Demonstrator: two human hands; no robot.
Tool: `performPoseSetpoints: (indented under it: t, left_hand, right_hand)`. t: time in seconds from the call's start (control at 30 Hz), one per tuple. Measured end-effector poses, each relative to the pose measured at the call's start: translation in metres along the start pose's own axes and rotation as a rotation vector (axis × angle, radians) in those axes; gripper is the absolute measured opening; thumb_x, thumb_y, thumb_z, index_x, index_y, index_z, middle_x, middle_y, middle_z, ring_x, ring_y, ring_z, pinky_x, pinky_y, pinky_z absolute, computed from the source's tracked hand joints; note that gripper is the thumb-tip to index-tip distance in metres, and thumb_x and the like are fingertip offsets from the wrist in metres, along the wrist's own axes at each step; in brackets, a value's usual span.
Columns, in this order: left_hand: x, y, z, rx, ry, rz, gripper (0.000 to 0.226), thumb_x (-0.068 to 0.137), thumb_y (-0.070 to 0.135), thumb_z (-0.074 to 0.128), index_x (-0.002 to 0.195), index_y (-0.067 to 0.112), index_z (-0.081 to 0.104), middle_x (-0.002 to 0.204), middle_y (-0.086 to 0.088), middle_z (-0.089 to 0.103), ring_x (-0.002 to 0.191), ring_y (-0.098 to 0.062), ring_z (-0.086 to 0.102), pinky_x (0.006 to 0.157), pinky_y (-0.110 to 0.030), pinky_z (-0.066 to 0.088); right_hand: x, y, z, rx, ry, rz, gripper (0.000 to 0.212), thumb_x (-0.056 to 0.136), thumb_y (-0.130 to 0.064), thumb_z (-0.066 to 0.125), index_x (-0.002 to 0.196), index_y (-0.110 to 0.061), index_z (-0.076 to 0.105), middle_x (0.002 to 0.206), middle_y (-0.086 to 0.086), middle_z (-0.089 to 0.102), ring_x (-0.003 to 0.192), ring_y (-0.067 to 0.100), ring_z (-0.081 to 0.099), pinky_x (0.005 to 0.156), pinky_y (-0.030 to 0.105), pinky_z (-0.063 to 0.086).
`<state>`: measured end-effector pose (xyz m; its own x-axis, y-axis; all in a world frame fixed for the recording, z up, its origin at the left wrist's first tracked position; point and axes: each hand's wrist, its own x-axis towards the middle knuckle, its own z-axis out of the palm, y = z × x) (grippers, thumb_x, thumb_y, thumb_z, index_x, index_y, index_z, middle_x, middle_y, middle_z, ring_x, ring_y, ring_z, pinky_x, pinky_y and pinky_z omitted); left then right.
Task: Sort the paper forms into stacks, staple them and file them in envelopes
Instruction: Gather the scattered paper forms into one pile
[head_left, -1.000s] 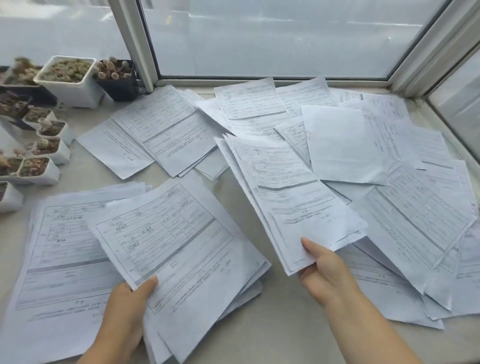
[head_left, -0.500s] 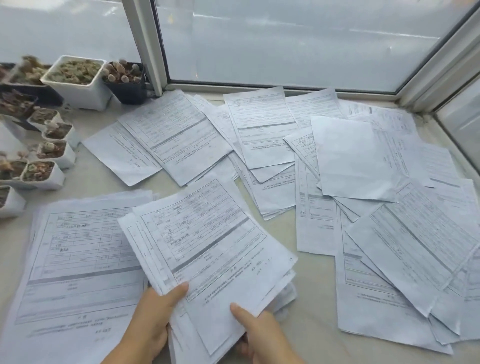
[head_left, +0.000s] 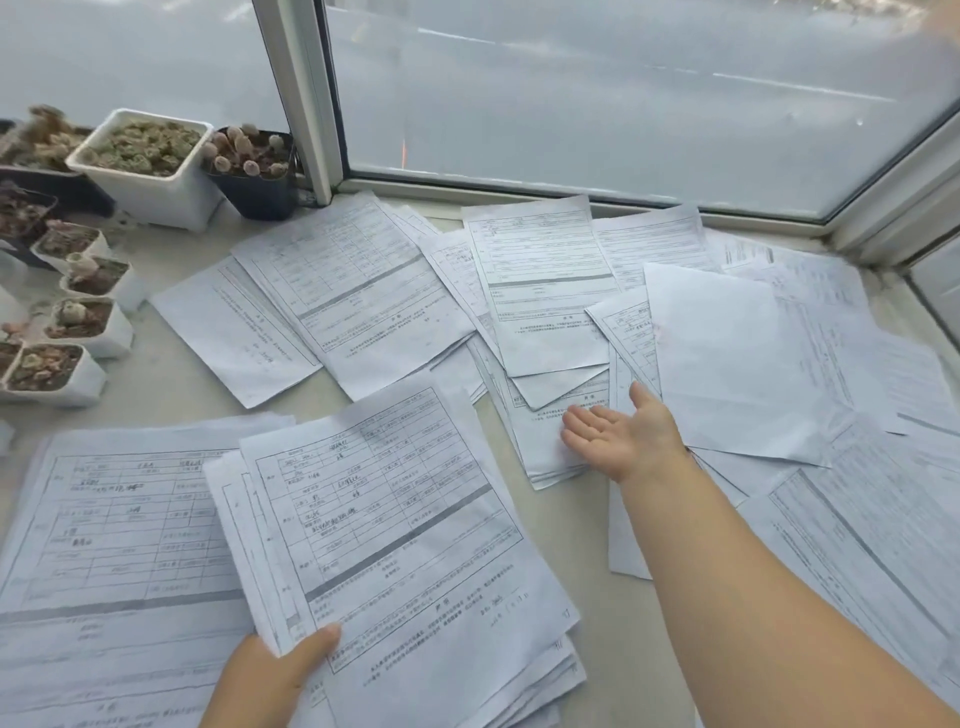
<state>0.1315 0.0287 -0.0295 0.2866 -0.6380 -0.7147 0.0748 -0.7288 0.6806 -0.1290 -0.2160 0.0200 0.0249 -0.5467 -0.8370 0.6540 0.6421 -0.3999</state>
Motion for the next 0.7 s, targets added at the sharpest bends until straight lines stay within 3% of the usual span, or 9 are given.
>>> performPoseSetpoints:
  t: [0.07, 0.17, 0.23, 0.3, 0.37, 0.43, 0.5, 0.57, 0.7]
  left_hand:
    - [0.0, 0.003, 0.0, 0.009, 0.007, 0.014, 0.049, 0.054, 0.036, 0.07, 0.103, 0.028, 0.068, 0.102, 0.009, 0.068, 0.101, -0.018, 0.059, 0.092, -0.034, 0.04]
    - [-0.003, 0.012, 0.004, 0.041, 0.016, 0.019, 0.043, 0.06, 0.033, 0.072, 0.101, 0.038, 0.059, 0.099, 0.018, 0.061, 0.103, -0.018, 0.054, 0.101, -0.038, 0.037]
    - [-0.001, 0.015, 0.004, 0.034, -0.001, 0.025, 0.041, 0.069, 0.024, 0.076, 0.104, 0.035, 0.056, 0.103, 0.014, 0.059, 0.105, -0.018, 0.05, 0.107, -0.041, 0.033]
    - [-0.003, 0.018, 0.002, 0.027, -0.02, 0.005, 0.039, 0.071, 0.017, 0.08, 0.099, 0.035, 0.058, 0.102, 0.017, 0.059, 0.106, -0.016, 0.05, 0.108, -0.041, 0.032]
    - [-0.003, 0.017, -0.001, 0.082, -0.074, 0.02, 0.065, 0.05, 0.047, 0.089, 0.107, 0.042, 0.057, 0.107, 0.024, 0.06, 0.11, -0.009, 0.054, 0.107, -0.039, 0.035]
    - [-0.004, 0.009, -0.002, 0.112, -0.033, 0.06, 0.093, 0.027, 0.076, 0.08, 0.111, 0.046, 0.054, 0.106, 0.027, 0.061, 0.106, 0.001, 0.054, 0.101, -0.031, 0.039]
    - [-0.004, 0.008, 0.002, 0.043, -0.014, 0.034, 0.092, 0.023, 0.071, 0.082, 0.107, 0.043, 0.056, 0.097, 0.026, 0.066, 0.101, 0.001, 0.055, 0.097, -0.03, 0.041]
    - [-0.007, 0.01, 0.009, -0.002, 0.026, -0.021, 0.074, 0.038, 0.05, 0.083, 0.107, 0.035, 0.061, 0.103, 0.014, 0.07, 0.107, -0.013, 0.06, 0.104, -0.04, 0.04]
    - [-0.012, 0.014, 0.018, -0.118, 0.112, -0.09, 0.05, 0.065, 0.035, 0.082, 0.108, 0.02, 0.064, 0.105, 0.005, 0.072, 0.105, -0.023, 0.061, 0.101, -0.041, 0.041]
  right_hand:
    - [0.017, -0.006, 0.01, 0.031, 0.01, 0.036, 0.073, 0.102, -0.048, 0.035, 0.153, 0.0, 0.016, 0.151, 0.021, 0.037, 0.142, 0.033, 0.034, 0.116, 0.046, 0.024]
    - [0.033, -0.012, 0.023, 0.001, 0.012, 0.054, 0.064, 0.096, -0.051, 0.047, 0.139, -0.003, 0.042, 0.125, 0.012, 0.058, 0.132, 0.028, 0.046, 0.112, 0.043, 0.032]
    - [0.041, -0.015, 0.033, -0.07, 0.006, 0.027, 0.045, 0.093, -0.048, 0.056, 0.116, -0.009, 0.057, 0.106, 0.006, 0.064, 0.116, 0.026, 0.058, 0.096, 0.04, 0.045]
    - [0.054, -0.019, 0.043, -0.153, 0.034, -0.033, 0.028, 0.095, -0.035, 0.059, 0.103, -0.009, 0.059, 0.091, 0.007, 0.068, 0.086, 0.023, 0.067, 0.067, 0.031, 0.056]
    - [0.062, -0.023, 0.051, -0.217, 0.047, -0.052, 0.011, 0.099, -0.014, 0.053, 0.099, -0.004, 0.057, 0.065, 0.009, 0.07, 0.054, 0.02, 0.068, 0.048, 0.023, 0.054]
    - [0.063, -0.024, 0.059, -0.207, 0.022, -0.039, 0.011, 0.099, 0.0, 0.045, 0.095, -0.002, 0.055, 0.053, 0.01, 0.067, 0.043, 0.018, 0.066, 0.045, 0.021, 0.053]
    - [0.048, -0.021, 0.061, -0.133, -0.069, -0.017, 0.014, 0.097, 0.003, 0.044, 0.097, -0.002, 0.057, 0.056, 0.01, 0.068, 0.045, 0.016, 0.067, 0.046, 0.02, 0.054]
    - [0.022, -0.005, 0.054, -0.15, -0.164, 0.009, 0.014, 0.097, 0.001, 0.047, 0.098, -0.002, 0.061, 0.063, 0.009, 0.071, 0.05, 0.015, 0.068, 0.049, 0.021, 0.055]
    - [-0.03, 0.053, 0.003, -0.44, -0.177, -0.02, 0.022, 0.097, -0.003, 0.049, 0.11, -0.012, 0.065, 0.094, 0.004, 0.076, 0.074, 0.016, 0.072, 0.054, 0.028, 0.057]
